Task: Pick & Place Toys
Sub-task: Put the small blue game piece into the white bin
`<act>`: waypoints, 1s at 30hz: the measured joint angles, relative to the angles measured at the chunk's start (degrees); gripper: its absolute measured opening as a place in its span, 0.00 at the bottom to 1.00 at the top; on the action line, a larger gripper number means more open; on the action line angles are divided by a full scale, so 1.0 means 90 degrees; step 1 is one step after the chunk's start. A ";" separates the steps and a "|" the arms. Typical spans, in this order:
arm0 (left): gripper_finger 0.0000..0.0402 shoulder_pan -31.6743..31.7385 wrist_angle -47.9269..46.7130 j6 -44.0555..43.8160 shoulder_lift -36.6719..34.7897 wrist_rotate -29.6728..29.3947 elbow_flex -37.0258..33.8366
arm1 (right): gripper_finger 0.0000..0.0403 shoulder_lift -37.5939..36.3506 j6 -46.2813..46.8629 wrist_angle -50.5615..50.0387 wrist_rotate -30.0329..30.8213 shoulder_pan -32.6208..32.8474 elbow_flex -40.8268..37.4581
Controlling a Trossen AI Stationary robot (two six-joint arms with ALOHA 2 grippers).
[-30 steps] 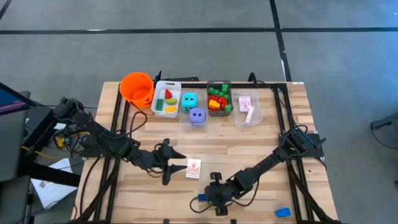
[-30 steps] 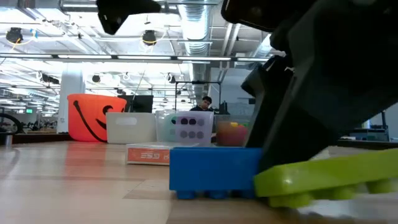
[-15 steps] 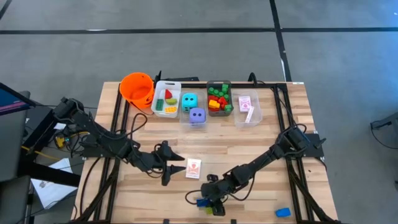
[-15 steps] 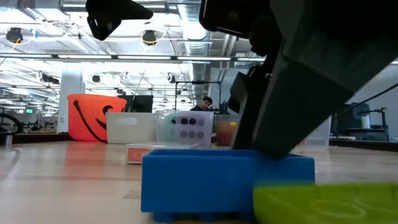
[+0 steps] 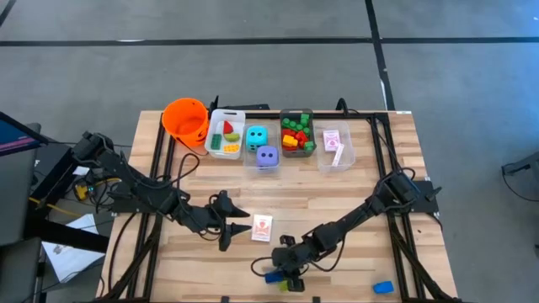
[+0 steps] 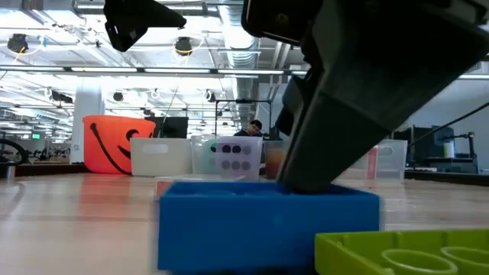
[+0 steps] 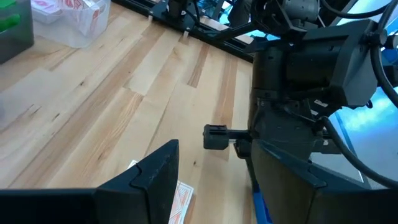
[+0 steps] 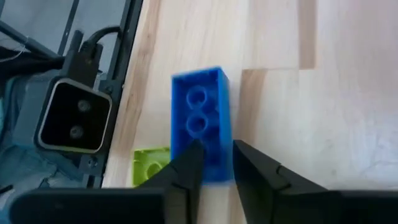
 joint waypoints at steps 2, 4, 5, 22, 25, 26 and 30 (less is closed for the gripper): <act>0.48 0.0000 0.0000 -0.0002 0.0000 0.0001 0.0000 | 0.19 0.0000 -0.0003 -0.0006 -0.0001 0.0035 0.0000; 0.48 0.0000 0.0000 -0.0002 0.0000 -0.0001 0.0000 | 0.19 0.0000 -0.0002 -0.0006 0.0010 0.0040 0.0000; 0.48 0.0000 0.0000 -0.0002 0.0000 -0.0002 0.0000 | 0.20 0.0000 0.0004 -0.0007 0.0032 0.0042 0.0000; 0.48 0.0000 0.0002 -0.0002 0.0002 -0.0002 0.0000 | 0.01 -0.0047 0.0069 -0.0670 0.1200 -0.0238 0.0032; 0.48 0.0001 0.0002 -0.0002 0.0002 -0.0002 0.0000 | 0.01 -0.0039 0.0206 -0.0698 0.1428 -0.0232 0.0028; 0.48 0.0002 0.0002 -0.0002 0.0002 -0.0002 0.0000 | 0.01 -0.0039 0.0237 -0.0704 0.1489 -0.0239 0.0024; 0.48 0.0001 0.0002 -0.0002 0.0002 -0.0002 0.0000 | 0.00 -0.0029 0.0448 -0.0723 0.1751 -0.0263 0.0019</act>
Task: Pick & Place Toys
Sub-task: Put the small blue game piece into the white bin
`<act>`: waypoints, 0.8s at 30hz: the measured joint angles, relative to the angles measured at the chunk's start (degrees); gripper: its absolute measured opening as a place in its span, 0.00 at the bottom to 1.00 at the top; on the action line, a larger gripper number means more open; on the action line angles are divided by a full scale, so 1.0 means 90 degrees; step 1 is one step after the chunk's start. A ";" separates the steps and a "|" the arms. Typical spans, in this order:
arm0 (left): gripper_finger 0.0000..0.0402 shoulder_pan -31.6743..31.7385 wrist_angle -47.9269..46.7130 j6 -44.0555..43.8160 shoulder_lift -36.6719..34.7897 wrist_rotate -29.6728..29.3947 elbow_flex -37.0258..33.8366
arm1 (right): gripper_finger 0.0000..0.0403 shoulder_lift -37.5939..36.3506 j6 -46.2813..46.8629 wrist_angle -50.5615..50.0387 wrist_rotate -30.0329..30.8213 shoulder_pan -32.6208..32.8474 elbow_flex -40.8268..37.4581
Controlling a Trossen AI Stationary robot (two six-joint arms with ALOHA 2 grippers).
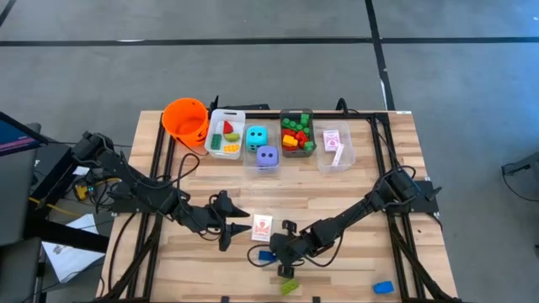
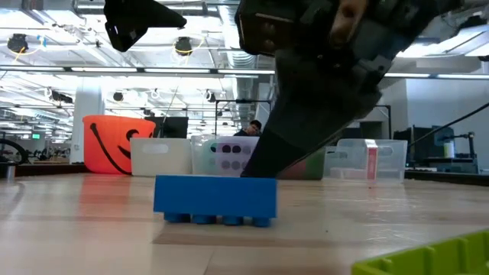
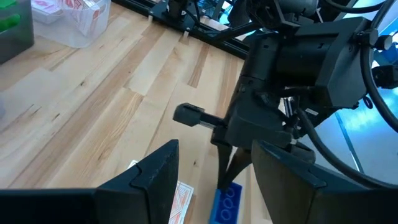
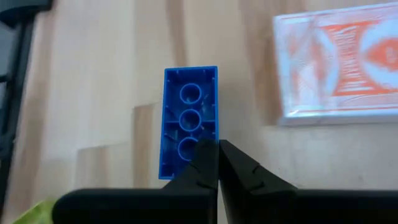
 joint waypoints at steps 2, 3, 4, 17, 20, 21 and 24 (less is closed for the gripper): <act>0.48 0.0000 -0.0002 0.0000 0.0000 0.0000 0.0000 | 0.00 0.0002 0.0034 0.0018 0.0131 -0.0005 -0.0002; 0.48 0.0002 -0.0006 0.0000 0.0000 0.0000 0.0000 | 0.00 0.0004 0.0086 0.0051 0.0186 -0.0005 -0.0005; 0.48 0.0002 -0.0019 0.0000 0.0000 0.0000 0.0000 | 0.00 0.0007 0.0136 0.0095 0.0254 0.0000 -0.0010; 0.48 0.0002 -0.0046 0.0000 0.0002 0.0000 0.0000 | 0.00 0.0036 0.0067 -0.0750 0.0847 0.0219 0.0835; 0.48 0.0002 -0.0047 0.0000 0.0002 -0.0002 0.0000 | 0.00 0.0029 0.0068 -0.1244 0.1257 0.0318 0.1134; 0.48 0.0002 -0.0047 0.0000 0.0002 0.0000 0.0000 | 0.00 0.0024 0.0069 -0.1395 0.1403 0.0357 0.1212; 0.48 0.0002 -0.0047 0.0000 0.0002 0.0000 0.0000 | 0.00 0.0022 0.0165 -0.1938 0.1788 0.0444 0.1466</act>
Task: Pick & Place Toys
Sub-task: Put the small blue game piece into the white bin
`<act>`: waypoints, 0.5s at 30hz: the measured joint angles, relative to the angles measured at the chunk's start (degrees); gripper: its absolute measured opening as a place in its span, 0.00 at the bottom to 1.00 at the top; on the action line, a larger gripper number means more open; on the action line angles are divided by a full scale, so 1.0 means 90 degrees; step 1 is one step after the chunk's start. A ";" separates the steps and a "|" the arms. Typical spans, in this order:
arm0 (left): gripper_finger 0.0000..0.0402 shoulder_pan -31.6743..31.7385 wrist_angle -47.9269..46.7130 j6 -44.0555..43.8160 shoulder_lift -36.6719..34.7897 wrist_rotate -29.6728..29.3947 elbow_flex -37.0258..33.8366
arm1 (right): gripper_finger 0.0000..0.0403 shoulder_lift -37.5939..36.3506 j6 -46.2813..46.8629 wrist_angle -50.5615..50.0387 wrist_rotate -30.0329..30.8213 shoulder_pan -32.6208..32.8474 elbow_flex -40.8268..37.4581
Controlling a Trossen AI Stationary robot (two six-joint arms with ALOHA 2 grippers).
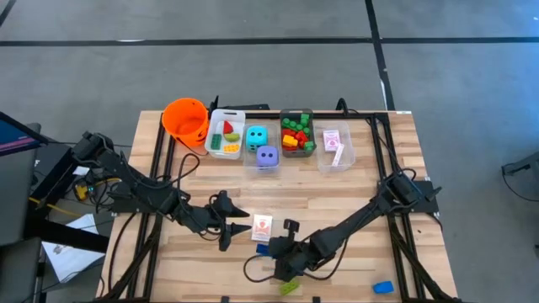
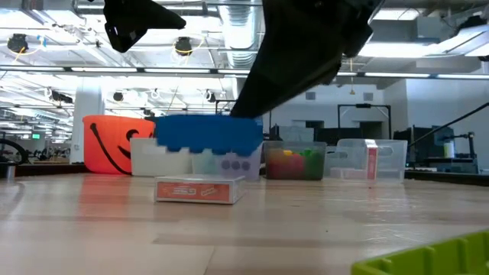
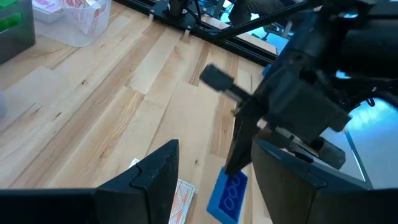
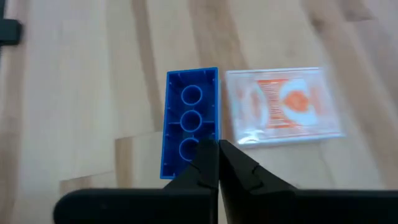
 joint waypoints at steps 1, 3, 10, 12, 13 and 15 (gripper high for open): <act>0.48 0.0000 -0.0002 0.0000 0.0000 0.0000 0.0000 | 0.00 0.0000 0.0057 -0.0207 0.0117 0.0026 0.0091; 0.48 0.0000 -0.0002 0.0000 0.0000 0.0000 0.0000 | 0.00 -0.0007 0.0190 -0.0631 0.0354 0.0068 0.0239; 0.48 0.0002 -0.0026 0.0002 -0.0027 0.0272 0.0000 | 0.00 -0.0010 0.0580 -0.2032 0.1107 -0.0016 0.0694; 0.48 0.0022 -0.0045 0.0003 -0.0100 0.0521 0.0000 | 0.00 -0.0010 0.0621 -0.2454 0.1241 -0.0150 0.0836; 0.48 0.0027 -0.0098 0.0007 -0.0161 0.0579 0.0000 | 0.00 -0.0010 0.0623 -0.2628 0.1317 -0.0229 0.0910; 0.48 0.0027 -0.0316 0.0049 -0.0346 0.0652 0.0000 | 0.00 -0.0012 0.0623 -0.2987 0.1420 -0.0395 0.1088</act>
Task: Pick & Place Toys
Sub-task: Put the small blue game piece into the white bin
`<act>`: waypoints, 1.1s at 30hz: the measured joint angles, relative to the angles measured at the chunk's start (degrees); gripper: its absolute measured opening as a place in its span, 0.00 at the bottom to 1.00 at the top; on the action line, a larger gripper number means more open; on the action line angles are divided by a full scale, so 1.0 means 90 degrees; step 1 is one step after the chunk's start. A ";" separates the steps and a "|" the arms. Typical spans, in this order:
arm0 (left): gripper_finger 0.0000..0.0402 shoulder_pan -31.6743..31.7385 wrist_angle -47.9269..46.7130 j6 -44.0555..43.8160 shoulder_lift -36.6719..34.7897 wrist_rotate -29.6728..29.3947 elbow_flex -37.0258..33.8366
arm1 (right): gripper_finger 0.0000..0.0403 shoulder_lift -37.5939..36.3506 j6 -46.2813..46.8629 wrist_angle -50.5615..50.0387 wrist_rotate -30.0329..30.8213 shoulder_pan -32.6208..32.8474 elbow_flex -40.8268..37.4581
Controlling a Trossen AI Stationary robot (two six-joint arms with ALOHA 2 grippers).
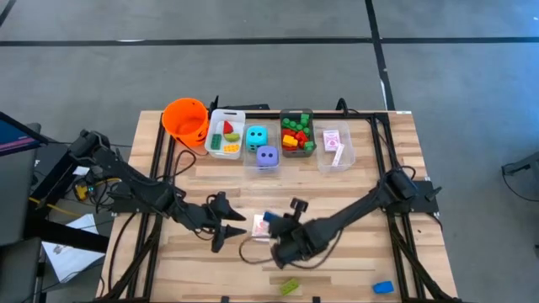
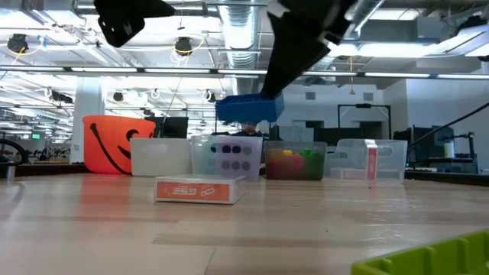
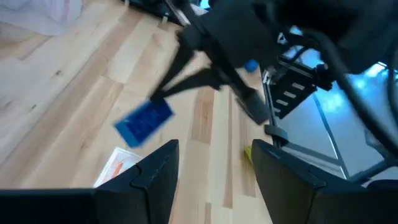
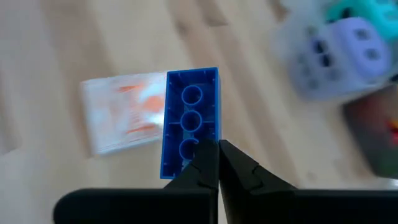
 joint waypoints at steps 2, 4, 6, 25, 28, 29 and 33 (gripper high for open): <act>0.48 0.0002 -0.0155 0.0028 -0.0228 0.0002 0.0000 | 0.00 -0.0002 0.0000 -0.0349 0.0078 -0.0191 0.0173; 0.48 -0.0006 -0.0347 0.0030 -0.0523 0.0002 0.0000 | 0.00 -0.0002 -0.0006 -0.0684 0.0099 -0.0388 0.0312; 0.48 -0.0012 -0.0387 0.0079 -0.0835 0.0000 0.0000 | 0.00 -0.0005 -0.0044 -0.0929 0.0104 -0.0579 0.0385; 0.48 -0.0015 -0.1352 0.0838 -0.3756 -0.0280 0.0005 | 0.00 -0.0012 -0.4917 0.2499 0.0581 -0.2337 0.0413; 0.48 -0.0015 -0.1367 0.0947 -0.3718 -0.0313 0.0005 | 0.00 -0.0012 -0.6084 0.3836 0.0101 -0.2746 0.0517; 0.48 -0.0015 -0.1387 0.0952 -0.3691 -0.0317 0.0005 | 0.00 -0.0012 -0.6360 0.4167 0.0001 -0.2894 0.0575; 0.48 -0.0015 -0.1441 0.0932 -0.3572 -0.0316 0.0005 | 0.00 -0.0006 -0.6914 0.4913 -0.0630 -0.3530 0.0756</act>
